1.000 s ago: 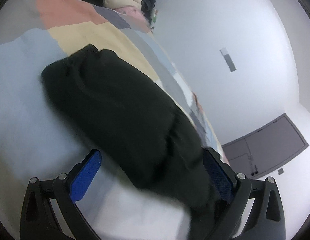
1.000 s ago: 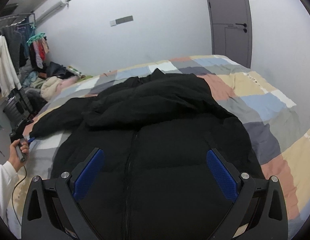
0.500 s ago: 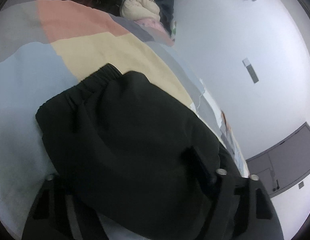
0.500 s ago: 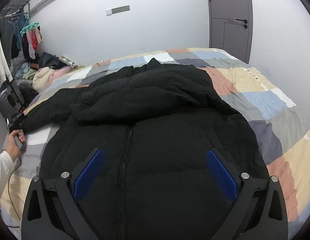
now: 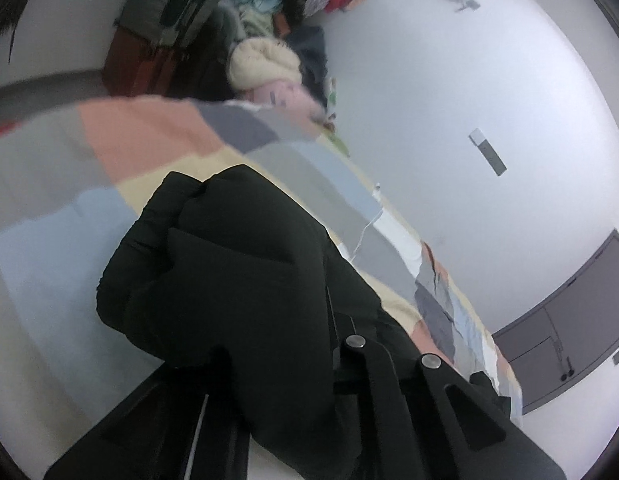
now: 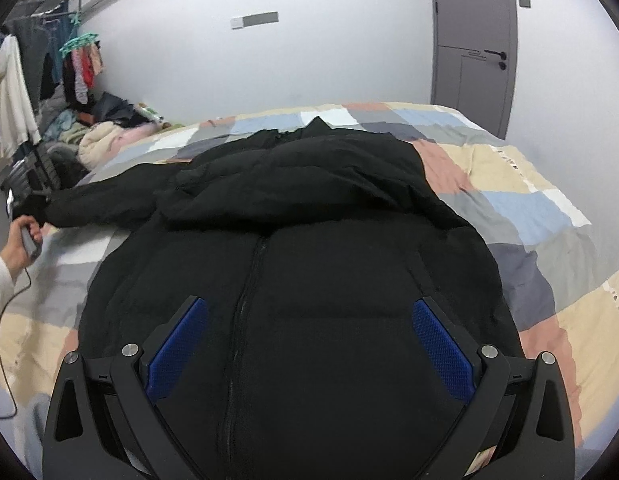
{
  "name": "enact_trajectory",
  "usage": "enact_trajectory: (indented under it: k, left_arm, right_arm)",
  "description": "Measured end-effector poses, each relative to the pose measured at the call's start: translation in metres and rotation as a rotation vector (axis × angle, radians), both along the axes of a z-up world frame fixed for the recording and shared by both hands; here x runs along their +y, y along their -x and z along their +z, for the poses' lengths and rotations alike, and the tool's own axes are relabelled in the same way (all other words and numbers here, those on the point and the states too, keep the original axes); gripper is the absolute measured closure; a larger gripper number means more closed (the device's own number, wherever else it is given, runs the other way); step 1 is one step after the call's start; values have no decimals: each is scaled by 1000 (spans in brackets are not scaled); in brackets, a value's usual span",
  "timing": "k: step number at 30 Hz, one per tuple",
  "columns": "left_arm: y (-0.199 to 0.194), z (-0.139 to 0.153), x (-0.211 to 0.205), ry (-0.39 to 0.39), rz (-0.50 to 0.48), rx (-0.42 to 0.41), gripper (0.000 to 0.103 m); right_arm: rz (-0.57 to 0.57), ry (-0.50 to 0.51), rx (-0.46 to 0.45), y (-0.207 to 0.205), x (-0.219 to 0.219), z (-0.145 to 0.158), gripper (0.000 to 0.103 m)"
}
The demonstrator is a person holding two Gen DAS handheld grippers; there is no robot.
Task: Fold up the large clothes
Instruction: 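Lift the sleeve with the left gripper and fold it over the jacket body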
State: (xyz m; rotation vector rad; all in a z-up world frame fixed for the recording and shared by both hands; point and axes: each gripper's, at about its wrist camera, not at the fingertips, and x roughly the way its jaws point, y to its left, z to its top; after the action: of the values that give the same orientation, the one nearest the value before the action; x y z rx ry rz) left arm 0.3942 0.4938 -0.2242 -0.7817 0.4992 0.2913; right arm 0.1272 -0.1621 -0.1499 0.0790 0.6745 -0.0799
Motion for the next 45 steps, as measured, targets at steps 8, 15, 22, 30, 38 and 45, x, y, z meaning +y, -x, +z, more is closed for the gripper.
enact_trajectory:
  k: [8, 15, 22, 30, 38, 45]
  left_arm:
    - [23, 89, -51, -188, -57, 11, 96]
    - [33, 151, -116, -327, -154, 23, 97]
    - [36, 208, -186, -398, -227, -25, 97]
    - [39, 254, -288, -491, -350, -59, 97]
    - [34, 274, -396, -580, -469, -88, 97]
    - [24, 272, -486, -617, -555, -121, 96]
  right_arm:
    - [11, 2, -60, 21, -14, 12, 0]
    - [22, -2, -103, 37, -27, 21, 0]
    - [49, -6, -137, 44, -40, 31, 0]
    - [74, -34, -160, 54, -63, 33, 0]
    - [90, -5, -182, 62, -71, 34, 0]
    - [72, -52, -180, 65, -84, 29, 0]
